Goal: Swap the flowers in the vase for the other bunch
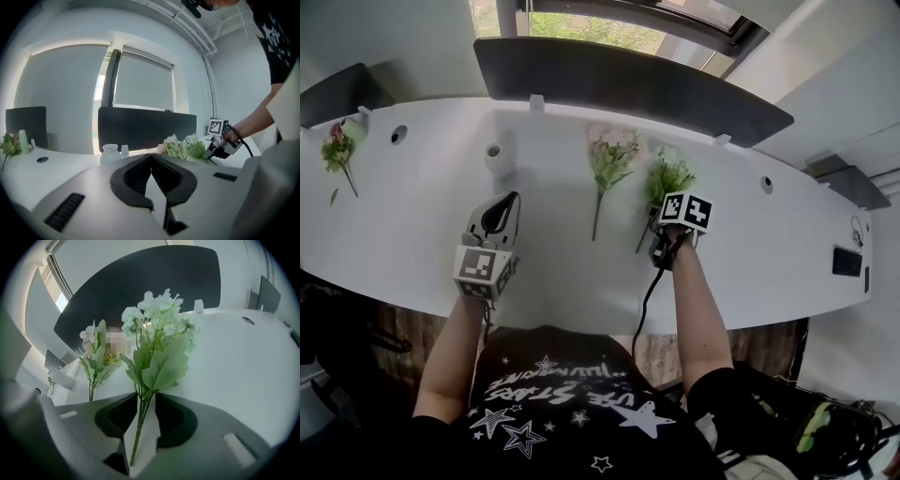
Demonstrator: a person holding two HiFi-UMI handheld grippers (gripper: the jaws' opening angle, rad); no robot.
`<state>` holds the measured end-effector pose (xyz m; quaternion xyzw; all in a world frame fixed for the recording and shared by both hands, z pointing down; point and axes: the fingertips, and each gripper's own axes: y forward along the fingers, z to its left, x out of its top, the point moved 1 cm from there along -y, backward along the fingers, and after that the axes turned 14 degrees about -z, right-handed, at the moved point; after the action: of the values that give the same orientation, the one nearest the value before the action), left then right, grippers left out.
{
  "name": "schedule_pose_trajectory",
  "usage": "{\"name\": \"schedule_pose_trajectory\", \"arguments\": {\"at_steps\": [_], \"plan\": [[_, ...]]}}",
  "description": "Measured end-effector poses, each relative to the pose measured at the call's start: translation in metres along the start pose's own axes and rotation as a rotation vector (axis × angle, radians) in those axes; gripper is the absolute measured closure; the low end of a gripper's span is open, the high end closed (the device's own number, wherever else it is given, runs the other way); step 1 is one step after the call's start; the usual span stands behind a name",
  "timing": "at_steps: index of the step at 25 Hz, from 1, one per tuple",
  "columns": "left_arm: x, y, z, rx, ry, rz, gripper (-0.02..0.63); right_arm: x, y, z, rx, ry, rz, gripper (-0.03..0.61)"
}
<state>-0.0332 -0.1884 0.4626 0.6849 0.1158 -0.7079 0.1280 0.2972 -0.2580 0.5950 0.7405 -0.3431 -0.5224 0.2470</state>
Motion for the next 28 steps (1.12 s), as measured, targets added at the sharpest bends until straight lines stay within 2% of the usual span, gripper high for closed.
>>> {"name": "schedule_pose_trajectory", "arguments": {"at_steps": [6,15,19,28], "plan": [[-0.003,0.003,0.009,-0.001,0.001,0.003,0.606,-0.001,0.003,0.0,-0.001,-0.003,0.014,0.517],[-0.007,0.006,0.018,-0.022,0.015,0.009,0.606,0.019,-0.021,0.008,0.033,0.085,-0.105,0.531],[-0.003,0.003,0.022,-0.022,0.017,0.002,0.606,0.041,-0.043,0.032,0.114,0.111,-0.214,0.531],[0.008,-0.017,0.032,-0.036,0.001,-0.003,0.606,0.085,-0.1,0.13,0.344,0.018,-0.475,0.531]]}}
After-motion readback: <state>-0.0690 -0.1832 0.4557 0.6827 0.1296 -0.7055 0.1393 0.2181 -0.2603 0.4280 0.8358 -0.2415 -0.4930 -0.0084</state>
